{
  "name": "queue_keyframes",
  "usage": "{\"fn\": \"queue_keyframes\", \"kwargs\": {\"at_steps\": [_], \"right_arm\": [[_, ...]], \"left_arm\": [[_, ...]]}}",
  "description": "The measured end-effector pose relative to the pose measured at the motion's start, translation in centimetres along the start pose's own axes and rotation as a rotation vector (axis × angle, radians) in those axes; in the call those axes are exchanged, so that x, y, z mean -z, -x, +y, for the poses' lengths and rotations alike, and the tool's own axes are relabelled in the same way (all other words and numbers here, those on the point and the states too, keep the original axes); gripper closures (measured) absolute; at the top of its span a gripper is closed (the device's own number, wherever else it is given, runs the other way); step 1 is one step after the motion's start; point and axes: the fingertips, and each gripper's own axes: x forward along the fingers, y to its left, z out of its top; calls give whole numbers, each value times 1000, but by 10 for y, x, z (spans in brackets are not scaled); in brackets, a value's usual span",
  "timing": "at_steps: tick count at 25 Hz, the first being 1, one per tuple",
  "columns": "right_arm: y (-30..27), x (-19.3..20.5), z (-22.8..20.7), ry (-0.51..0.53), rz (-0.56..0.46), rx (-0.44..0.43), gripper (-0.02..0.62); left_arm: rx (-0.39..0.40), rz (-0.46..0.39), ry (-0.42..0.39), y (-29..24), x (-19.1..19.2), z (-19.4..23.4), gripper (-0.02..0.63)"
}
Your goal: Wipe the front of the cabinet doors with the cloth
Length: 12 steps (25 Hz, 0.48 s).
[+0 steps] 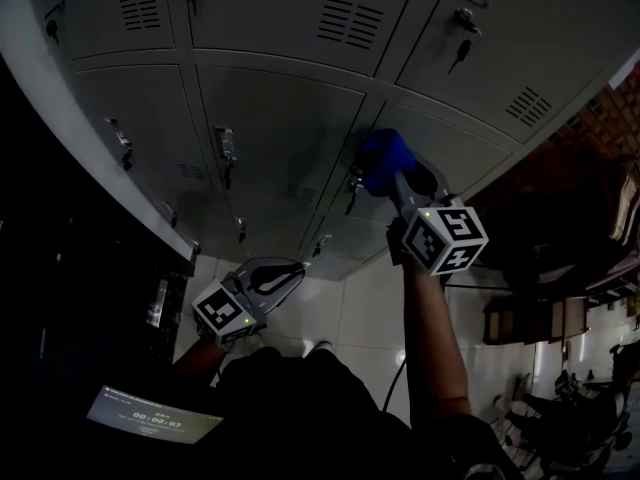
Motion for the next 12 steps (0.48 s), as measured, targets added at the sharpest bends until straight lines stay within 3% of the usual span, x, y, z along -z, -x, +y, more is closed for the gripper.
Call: {"fn": "queue_keyframes", "kwargs": {"at_steps": [6, 12], "right_arm": [[-21, -18, -18, 34, 35, 54, 526], [-23, -20, -19, 35, 50, 51, 526]], "left_arm": [[-12, -8, 5, 5, 2, 7, 584], [-7, -22, 10, 2, 0, 9, 584]]}}
